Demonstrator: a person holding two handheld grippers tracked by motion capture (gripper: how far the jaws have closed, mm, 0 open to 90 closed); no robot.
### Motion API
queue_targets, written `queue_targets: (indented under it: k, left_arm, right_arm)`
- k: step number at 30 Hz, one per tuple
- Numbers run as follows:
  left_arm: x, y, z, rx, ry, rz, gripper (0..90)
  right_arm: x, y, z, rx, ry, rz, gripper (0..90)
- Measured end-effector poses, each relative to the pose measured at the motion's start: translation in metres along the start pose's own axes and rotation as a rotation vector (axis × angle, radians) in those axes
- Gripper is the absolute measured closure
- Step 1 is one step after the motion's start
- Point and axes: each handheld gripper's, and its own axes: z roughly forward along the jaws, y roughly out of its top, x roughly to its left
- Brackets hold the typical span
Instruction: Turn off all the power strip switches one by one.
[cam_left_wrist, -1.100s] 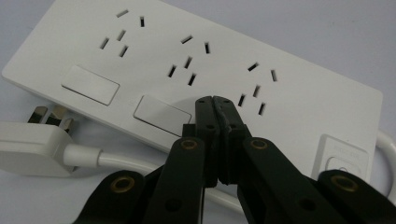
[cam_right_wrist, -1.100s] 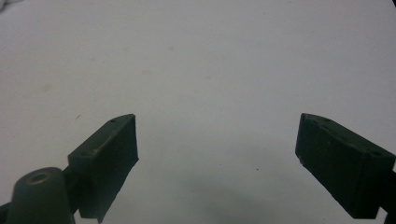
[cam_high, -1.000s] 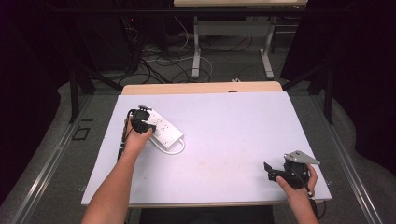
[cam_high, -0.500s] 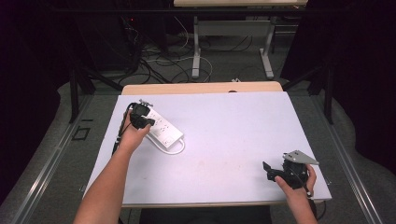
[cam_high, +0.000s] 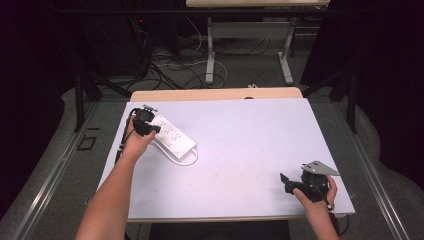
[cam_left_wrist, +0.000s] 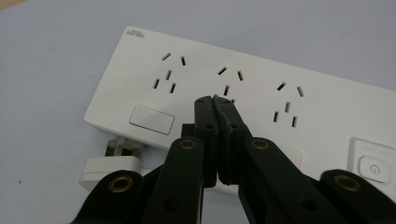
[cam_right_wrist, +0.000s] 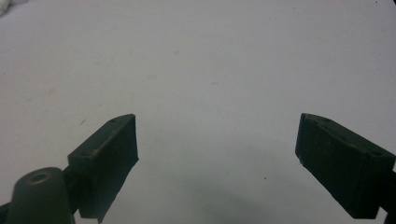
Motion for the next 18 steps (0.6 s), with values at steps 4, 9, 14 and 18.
queue_targets:
  k: [4,9,14,18]
  left_arm:
    - [0.002,0.0,0.001,-0.003,0.001,0.004,89.4]
    - [0.003,0.0,0.003,0.004,0.0,-0.01,89.2]
    - [0.004,0.0,0.007,0.015,0.0,-0.013,89.1]
    - [0.006,0.0,0.012,0.025,-0.005,-0.017,89.0]
  right_arm:
    - [0.0,0.0,0.0,-0.002,0.002,0.001,12.3]
    - [0.0,-0.001,-0.001,-0.001,0.001,0.0,12.3]
    - [0.0,-0.001,-0.001,-0.001,0.001,0.001,12.3]
    - [0.001,-0.001,0.0,0.001,0.001,0.002,12.3]
